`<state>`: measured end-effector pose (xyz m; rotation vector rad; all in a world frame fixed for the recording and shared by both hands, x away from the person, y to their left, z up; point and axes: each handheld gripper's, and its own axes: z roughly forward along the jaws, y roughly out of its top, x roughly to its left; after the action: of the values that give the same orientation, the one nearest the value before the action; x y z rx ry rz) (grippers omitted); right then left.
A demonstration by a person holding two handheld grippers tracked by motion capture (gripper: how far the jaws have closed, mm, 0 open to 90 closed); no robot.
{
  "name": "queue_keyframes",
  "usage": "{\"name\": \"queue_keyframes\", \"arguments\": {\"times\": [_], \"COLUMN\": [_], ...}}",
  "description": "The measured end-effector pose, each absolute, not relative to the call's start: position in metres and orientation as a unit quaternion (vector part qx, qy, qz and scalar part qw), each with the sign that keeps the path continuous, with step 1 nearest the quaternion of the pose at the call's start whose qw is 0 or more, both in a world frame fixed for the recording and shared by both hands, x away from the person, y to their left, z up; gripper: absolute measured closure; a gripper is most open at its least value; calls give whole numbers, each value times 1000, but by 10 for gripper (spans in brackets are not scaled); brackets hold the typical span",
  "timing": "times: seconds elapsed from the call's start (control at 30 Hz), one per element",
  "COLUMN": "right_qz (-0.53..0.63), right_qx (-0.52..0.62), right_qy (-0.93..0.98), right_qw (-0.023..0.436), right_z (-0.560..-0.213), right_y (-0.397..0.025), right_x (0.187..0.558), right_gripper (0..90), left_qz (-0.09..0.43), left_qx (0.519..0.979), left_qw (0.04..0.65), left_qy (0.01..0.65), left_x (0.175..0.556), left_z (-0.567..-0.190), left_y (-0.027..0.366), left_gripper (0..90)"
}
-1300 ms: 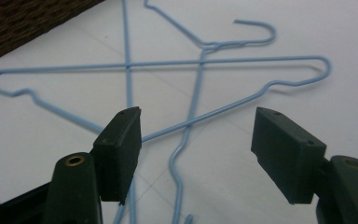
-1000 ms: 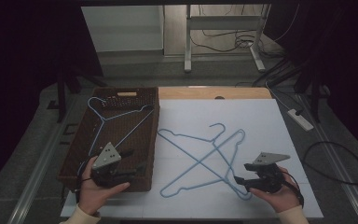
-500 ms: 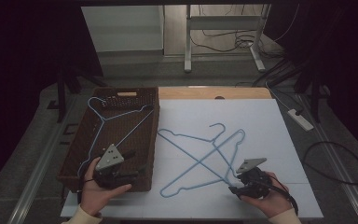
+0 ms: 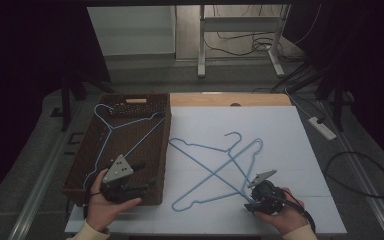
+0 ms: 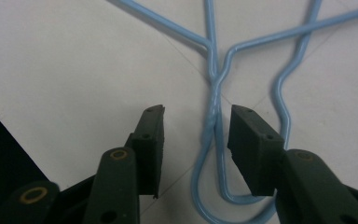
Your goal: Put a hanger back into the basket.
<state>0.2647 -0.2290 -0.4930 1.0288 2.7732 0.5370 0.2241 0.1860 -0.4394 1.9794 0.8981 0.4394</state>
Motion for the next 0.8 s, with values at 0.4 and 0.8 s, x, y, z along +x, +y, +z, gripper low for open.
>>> {"name": "queue_keyframes", "arguments": {"times": [0.4, 0.8], "right_qz": [158, 163], "right_qx": [350, 360], "right_qy": [921, 915], "right_qw": [71, 80], "right_z": [-496, -495], "right_y": [-224, -217], "right_x": [264, 276], "right_gripper": [654, 732], "left_qz": [177, 177], "left_qx": [799, 799], "left_qw": [446, 446], "left_qy": [362, 362], "left_x": [224, 224], "left_z": [-439, -440], "left_y": [186, 186], "left_gripper": [365, 365]}}
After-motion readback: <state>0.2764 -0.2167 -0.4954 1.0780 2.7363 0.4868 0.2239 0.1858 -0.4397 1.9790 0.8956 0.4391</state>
